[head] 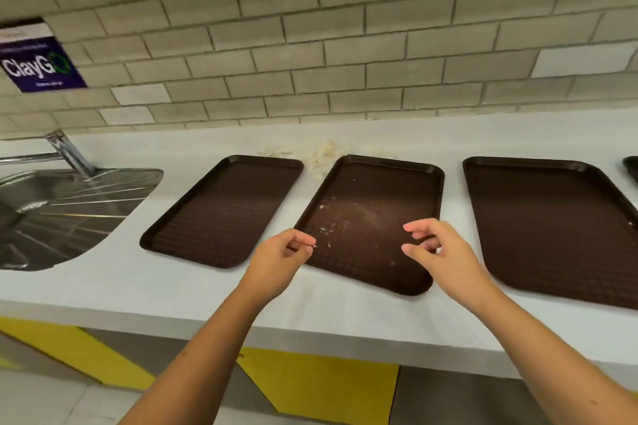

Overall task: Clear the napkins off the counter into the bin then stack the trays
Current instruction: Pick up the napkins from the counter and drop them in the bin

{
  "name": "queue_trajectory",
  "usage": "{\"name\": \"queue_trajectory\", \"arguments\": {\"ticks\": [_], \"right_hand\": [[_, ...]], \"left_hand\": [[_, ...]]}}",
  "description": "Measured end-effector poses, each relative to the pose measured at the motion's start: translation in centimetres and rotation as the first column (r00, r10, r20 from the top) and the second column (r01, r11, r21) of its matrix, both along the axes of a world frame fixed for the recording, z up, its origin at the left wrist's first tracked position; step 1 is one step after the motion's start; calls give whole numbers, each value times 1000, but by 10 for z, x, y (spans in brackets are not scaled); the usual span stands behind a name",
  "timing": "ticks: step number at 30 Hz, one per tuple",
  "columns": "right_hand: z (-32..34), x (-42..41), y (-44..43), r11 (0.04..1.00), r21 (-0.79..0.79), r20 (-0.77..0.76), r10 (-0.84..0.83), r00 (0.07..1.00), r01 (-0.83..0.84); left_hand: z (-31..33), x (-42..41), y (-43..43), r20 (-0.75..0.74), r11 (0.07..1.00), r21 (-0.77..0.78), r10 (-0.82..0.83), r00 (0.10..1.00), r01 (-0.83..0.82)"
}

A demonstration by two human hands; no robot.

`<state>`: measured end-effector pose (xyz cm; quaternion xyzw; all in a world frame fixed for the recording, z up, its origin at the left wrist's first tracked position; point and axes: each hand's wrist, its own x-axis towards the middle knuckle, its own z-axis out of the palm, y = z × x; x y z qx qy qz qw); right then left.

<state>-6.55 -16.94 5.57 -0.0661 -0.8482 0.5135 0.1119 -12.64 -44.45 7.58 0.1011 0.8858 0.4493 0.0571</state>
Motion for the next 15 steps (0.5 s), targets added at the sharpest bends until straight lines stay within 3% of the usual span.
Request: {"name": "queue_trajectory", "arguments": {"ticks": [15], "right_hand": [[-6,-169,-33,972,123,84,190,978,-200]], "left_hand": [[-17,-151,-24,46,999,-19,41,998,-40]]}}
